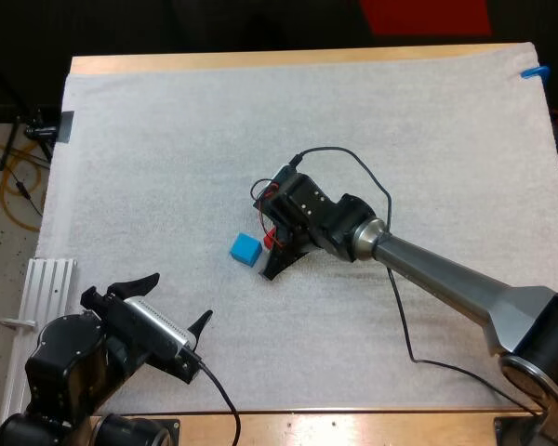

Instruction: Stack red cube on blue cube

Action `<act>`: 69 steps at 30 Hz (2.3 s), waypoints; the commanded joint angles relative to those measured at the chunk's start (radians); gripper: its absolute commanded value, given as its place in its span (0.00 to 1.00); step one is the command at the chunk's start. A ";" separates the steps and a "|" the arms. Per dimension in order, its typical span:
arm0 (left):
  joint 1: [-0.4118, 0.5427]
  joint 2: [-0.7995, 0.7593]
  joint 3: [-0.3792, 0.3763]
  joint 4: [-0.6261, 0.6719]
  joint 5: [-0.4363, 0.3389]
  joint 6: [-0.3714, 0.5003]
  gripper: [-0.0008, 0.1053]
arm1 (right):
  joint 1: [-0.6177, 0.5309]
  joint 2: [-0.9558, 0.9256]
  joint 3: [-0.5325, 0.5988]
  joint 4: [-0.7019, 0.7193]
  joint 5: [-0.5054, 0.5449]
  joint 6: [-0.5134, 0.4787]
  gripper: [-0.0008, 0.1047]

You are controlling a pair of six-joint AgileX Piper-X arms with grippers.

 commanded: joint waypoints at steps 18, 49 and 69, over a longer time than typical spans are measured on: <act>-0.003 0.002 -0.002 -0.002 -0.010 0.002 0.73 | -0.004 -0.031 -0.006 0.013 0.013 0.025 0.65; -0.003 0.002 -0.002 0.015 -0.010 0.002 0.73 | -0.074 0.106 -0.006 -0.039 -0.036 -0.015 0.69; -0.003 0.002 -0.002 0.012 -0.010 0.002 0.73 | -0.072 0.003 -0.008 -0.001 -0.028 -0.045 0.03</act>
